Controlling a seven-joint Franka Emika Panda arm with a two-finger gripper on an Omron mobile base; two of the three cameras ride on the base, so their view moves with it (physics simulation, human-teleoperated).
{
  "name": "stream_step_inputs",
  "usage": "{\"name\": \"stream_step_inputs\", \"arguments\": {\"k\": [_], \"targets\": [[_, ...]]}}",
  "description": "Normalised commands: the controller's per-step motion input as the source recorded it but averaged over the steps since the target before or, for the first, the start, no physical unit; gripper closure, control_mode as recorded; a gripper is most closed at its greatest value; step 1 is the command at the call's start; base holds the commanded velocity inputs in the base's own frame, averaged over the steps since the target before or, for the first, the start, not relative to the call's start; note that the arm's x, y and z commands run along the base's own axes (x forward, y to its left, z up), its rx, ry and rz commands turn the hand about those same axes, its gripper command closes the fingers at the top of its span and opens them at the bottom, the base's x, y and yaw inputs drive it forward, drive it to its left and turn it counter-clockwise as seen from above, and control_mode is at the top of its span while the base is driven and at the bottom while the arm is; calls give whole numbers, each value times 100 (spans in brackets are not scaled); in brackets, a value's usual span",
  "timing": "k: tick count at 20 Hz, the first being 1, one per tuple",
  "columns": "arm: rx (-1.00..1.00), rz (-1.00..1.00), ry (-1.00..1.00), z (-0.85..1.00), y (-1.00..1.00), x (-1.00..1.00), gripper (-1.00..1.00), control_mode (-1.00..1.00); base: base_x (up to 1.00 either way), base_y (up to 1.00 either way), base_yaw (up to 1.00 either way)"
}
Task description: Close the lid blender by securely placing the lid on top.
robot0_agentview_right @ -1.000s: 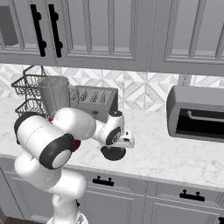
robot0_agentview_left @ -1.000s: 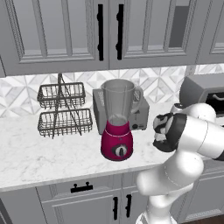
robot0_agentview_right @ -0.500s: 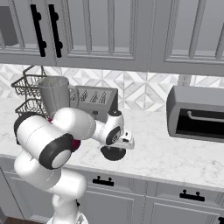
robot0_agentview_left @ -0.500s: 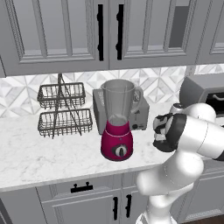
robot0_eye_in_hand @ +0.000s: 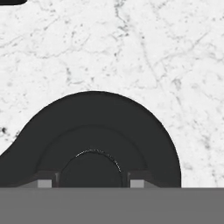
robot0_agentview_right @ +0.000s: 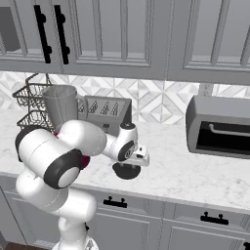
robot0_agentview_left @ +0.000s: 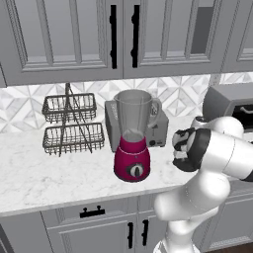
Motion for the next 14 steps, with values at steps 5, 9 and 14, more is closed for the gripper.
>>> {"name": "stream_step_inputs", "arguments": {"k": [5, 9, 14], "targets": [[8, 0, -9, 28, -4, -15, 100, -100, 0, 0, 0], [6, 0, -8, 72, 0, -35, 100, -100, 0, 0, 0], [0, 0, -3, 74, 0, -29, 100, -100, 0, 0, 0]]}}
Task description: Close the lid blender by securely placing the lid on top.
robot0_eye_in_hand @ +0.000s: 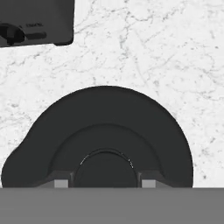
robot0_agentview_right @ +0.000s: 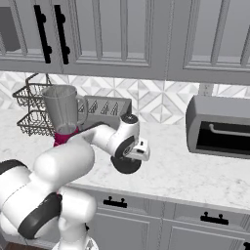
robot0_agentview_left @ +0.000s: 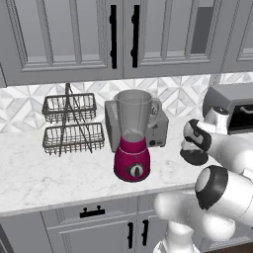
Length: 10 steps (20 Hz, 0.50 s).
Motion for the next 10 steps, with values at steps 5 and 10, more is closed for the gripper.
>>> {"name": "stream_step_inputs", "arguments": {"k": [5, 10], "targets": [[0, 0, -7, 78, 0, -26, 100, -100, 0, 0, 0], [-1, 0, -9, 74, 0, -17, 100, -100, 0, 0, 0]]}}
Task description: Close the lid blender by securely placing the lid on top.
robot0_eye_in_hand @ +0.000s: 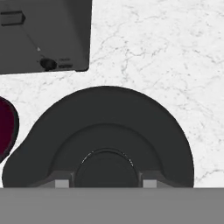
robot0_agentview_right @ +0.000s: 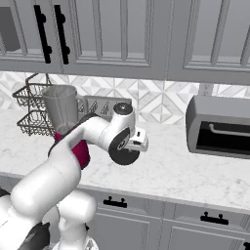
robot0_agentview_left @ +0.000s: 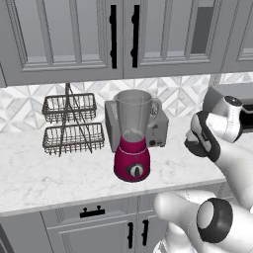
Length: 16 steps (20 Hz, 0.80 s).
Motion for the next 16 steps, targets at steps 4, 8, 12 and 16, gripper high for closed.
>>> {"name": "stream_step_inputs", "arguments": {"k": [4, 8, 12, 16], "targets": [[-4, 0, -10, 74, 0, -15, 100, -100, 0, 0, 0], [-6, 0, -1, 62, 3, -9, 100, -100, 0, 0, 0], [-5, 0, 0, 59, 1, -8, 100, -100, 0, 0, 0], [0, 1, 0, 79, 20, -14, 100, -100, 0, 0, 0]]}}
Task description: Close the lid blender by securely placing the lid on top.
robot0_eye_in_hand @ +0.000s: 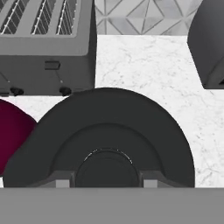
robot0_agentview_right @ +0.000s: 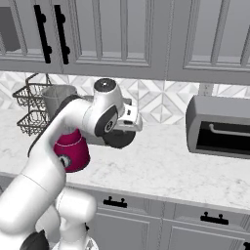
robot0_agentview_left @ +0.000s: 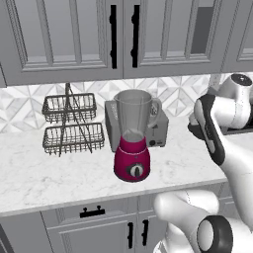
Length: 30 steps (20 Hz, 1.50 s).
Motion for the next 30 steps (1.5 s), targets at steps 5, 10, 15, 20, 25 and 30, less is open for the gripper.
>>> {"name": "stream_step_inputs", "arguments": {"k": [5, 10, 15, 20, 25, 30], "targets": [[0, 4, 0, 72, 0, -13, 100, -100, 0, 0, 0], [3, 13, 0, 47, 5, -17, 100, -100, 0, 0, 0], [6, 13, 0, 17, 46, -9, 100, -100, 0, 0, 0], [3, 10, 0, 21, 67, -7, 100, -100, 0, 0, 0], [4, 4, 0, 36, 64, 0, 100, -100, 0, 0, 0], [7, 0, 4, 48, 60, 0, 100, -100, 0, 0, 0]]}}
